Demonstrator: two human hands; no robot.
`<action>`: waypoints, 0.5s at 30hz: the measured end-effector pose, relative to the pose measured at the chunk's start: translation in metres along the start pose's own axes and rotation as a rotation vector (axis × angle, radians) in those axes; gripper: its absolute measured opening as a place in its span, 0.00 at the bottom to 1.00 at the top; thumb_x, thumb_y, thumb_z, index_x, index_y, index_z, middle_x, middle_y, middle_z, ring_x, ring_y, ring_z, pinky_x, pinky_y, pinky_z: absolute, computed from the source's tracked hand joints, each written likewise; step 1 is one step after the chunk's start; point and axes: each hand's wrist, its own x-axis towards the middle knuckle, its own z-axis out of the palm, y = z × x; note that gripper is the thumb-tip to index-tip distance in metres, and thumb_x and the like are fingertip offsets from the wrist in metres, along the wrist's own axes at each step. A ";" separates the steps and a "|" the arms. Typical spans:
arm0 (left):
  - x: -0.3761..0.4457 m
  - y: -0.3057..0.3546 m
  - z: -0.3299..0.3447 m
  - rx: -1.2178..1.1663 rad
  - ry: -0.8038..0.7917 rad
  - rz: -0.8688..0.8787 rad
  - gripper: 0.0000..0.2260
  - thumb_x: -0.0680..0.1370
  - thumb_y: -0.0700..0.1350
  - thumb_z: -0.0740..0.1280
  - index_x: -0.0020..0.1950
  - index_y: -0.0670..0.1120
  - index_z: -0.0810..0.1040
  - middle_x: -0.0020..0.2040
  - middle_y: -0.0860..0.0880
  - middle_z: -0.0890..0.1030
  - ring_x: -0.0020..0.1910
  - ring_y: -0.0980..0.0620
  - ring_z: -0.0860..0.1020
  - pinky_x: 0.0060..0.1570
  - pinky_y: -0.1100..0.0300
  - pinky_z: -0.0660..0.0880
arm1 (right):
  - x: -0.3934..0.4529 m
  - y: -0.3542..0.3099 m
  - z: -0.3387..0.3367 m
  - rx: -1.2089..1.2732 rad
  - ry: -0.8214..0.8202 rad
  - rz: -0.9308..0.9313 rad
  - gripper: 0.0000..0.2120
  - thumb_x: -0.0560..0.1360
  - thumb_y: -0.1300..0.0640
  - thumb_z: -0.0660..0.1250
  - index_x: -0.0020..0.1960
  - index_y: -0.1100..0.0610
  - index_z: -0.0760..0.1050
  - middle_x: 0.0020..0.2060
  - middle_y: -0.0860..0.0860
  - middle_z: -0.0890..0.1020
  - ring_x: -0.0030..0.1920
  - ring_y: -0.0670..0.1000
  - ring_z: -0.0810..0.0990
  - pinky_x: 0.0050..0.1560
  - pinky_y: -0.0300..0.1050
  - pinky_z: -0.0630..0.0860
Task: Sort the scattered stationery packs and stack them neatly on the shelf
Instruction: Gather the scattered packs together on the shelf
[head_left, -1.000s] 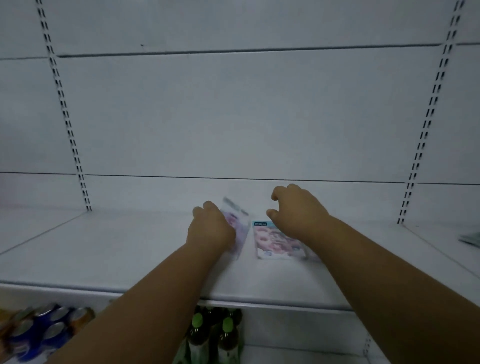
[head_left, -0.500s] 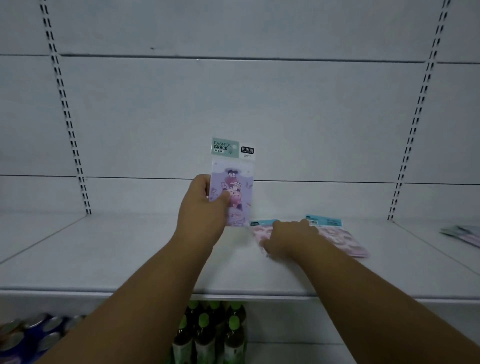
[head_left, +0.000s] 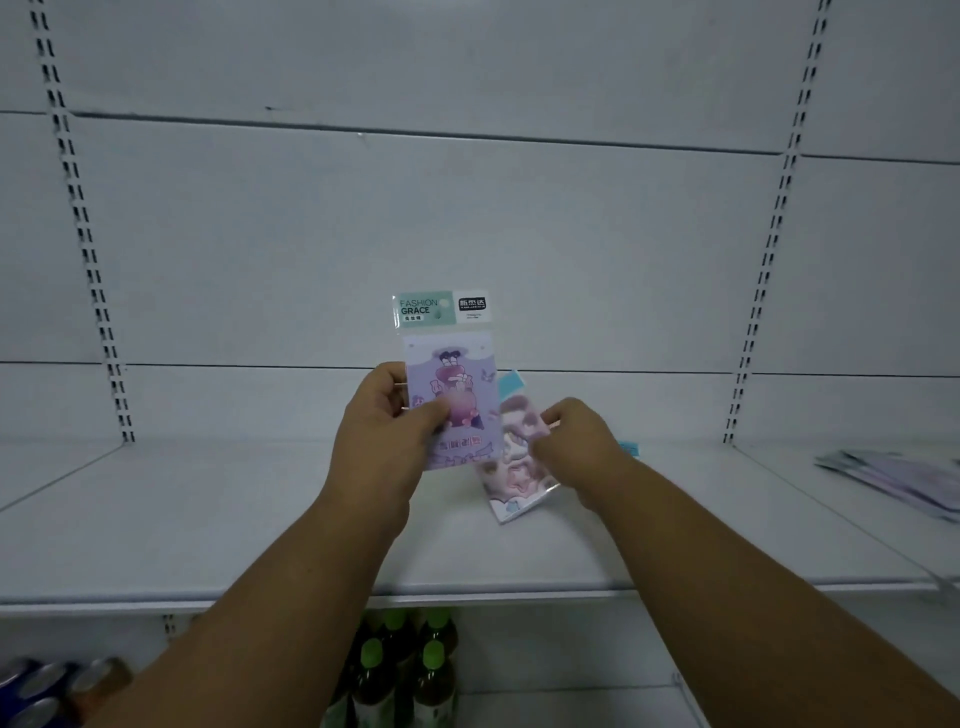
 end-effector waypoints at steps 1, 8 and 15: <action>-0.002 0.000 0.009 -0.026 -0.004 -0.016 0.08 0.75 0.42 0.71 0.48 0.53 0.76 0.45 0.53 0.84 0.38 0.57 0.84 0.30 0.65 0.78 | -0.003 0.002 -0.009 0.088 0.027 -0.012 0.09 0.71 0.58 0.69 0.50 0.54 0.73 0.43 0.52 0.79 0.45 0.53 0.81 0.48 0.52 0.81; -0.036 0.003 0.113 -0.197 -0.175 -0.094 0.08 0.75 0.39 0.71 0.51 0.49 0.77 0.46 0.50 0.86 0.42 0.50 0.85 0.36 0.58 0.81 | -0.018 0.056 -0.125 0.393 0.306 -0.041 0.09 0.72 0.61 0.68 0.53 0.57 0.76 0.44 0.54 0.83 0.36 0.48 0.82 0.26 0.37 0.73; -0.102 0.007 0.263 -0.291 -0.310 -0.130 0.08 0.75 0.37 0.70 0.50 0.48 0.77 0.44 0.50 0.86 0.41 0.49 0.85 0.35 0.57 0.82 | -0.037 0.152 -0.275 0.374 0.441 -0.024 0.08 0.73 0.62 0.68 0.53 0.58 0.76 0.45 0.54 0.85 0.41 0.52 0.85 0.40 0.49 0.84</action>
